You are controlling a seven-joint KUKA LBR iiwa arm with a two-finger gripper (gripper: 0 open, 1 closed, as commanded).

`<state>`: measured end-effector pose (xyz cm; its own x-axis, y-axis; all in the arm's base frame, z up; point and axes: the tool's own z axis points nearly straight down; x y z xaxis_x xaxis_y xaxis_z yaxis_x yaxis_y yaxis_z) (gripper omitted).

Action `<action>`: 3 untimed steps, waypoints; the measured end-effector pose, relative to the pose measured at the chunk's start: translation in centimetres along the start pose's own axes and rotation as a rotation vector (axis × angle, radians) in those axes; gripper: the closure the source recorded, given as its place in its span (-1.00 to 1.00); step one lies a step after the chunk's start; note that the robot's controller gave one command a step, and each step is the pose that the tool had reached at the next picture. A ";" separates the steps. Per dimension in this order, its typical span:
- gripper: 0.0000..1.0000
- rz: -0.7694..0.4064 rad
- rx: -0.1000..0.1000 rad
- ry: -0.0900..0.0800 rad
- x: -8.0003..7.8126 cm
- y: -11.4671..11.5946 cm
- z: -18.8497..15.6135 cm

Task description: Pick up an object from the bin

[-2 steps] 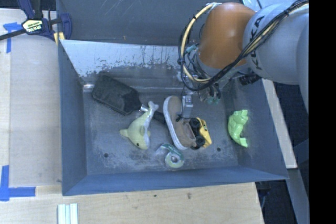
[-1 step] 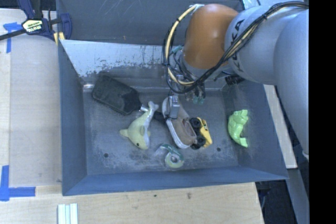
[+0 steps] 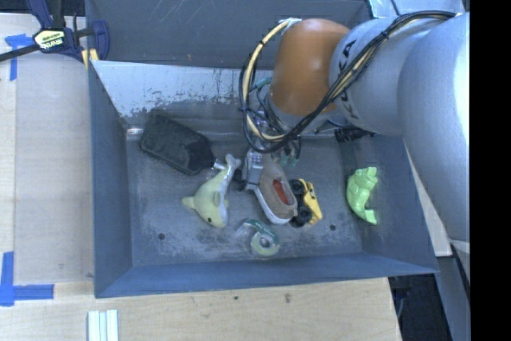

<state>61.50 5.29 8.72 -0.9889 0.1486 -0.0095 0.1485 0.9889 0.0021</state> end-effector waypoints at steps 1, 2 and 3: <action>-1.00 0.154 0.004 0.004 0.5 0.3 1.1; -1.00 0.107 0.001 -0.003 1.3 4.4 1.4; 1.00 -0.090 0.003 0.002 3.2 5.6 1.4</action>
Offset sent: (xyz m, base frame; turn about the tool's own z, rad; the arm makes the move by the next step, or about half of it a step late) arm -0.0091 0.0632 -0.0154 0.0826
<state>59.22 11.33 7.31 -0.9982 0.0595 -0.0078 0.0595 0.9982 -0.0017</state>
